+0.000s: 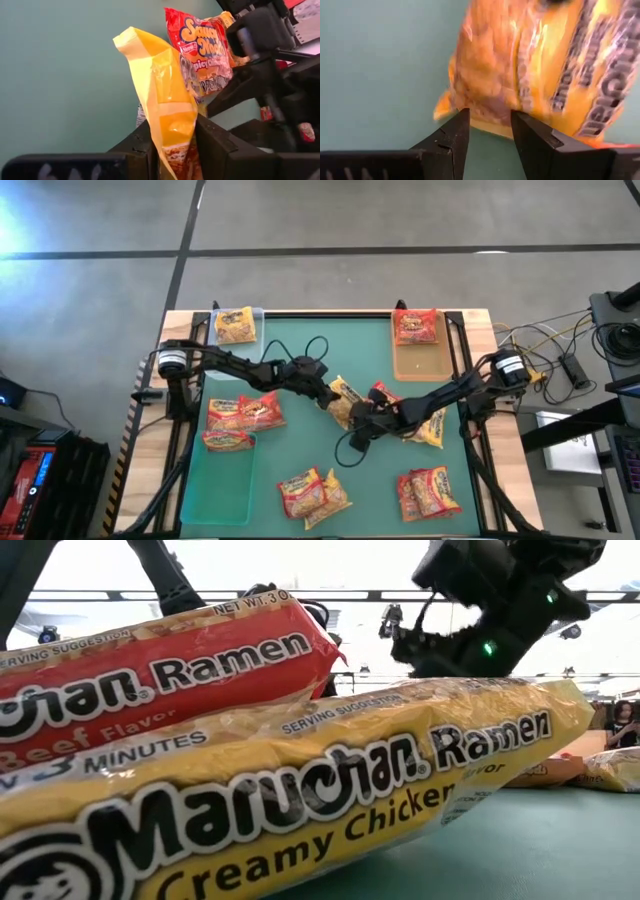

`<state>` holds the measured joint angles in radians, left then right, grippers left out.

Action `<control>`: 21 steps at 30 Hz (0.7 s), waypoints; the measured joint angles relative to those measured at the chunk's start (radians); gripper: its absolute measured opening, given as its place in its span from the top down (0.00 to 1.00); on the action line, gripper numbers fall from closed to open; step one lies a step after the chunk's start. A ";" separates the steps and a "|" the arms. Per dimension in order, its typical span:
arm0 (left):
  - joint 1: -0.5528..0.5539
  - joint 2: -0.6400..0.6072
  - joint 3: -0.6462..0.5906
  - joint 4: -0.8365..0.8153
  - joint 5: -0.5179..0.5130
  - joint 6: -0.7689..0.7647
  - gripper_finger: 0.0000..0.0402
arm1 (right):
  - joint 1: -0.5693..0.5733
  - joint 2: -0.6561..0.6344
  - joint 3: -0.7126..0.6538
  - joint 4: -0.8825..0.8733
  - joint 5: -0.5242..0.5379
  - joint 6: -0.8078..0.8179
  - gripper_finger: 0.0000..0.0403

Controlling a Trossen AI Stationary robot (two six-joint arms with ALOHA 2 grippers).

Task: Sort Maruchan noodles
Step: Put the yellow noddle pack into the transparent bin

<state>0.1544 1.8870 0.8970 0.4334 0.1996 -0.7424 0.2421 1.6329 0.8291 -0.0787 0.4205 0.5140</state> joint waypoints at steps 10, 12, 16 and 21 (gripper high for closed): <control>0.048 -0.018 0.000 -0.013 0.035 0.028 0.80 | 0.025 -0.127 0.003 -0.036 0.001 -0.002 0.66; 0.066 -0.029 -0.002 -0.016 0.035 0.040 0.80 | 0.029 -0.146 0.002 -0.052 0.004 -0.002 0.66; 0.101 -0.069 -0.003 -0.035 0.036 0.075 0.81 | 0.030 -0.173 0.002 -0.065 0.005 -0.002 0.66; 0.151 -0.142 -0.003 -0.072 0.038 0.123 0.81 | 0.030 -0.176 0.000 -0.073 0.004 -0.002 0.66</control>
<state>0.3053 1.7451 0.8940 0.3612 0.2379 -0.6192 0.2726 1.4574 0.8291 -0.1518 0.4249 0.5121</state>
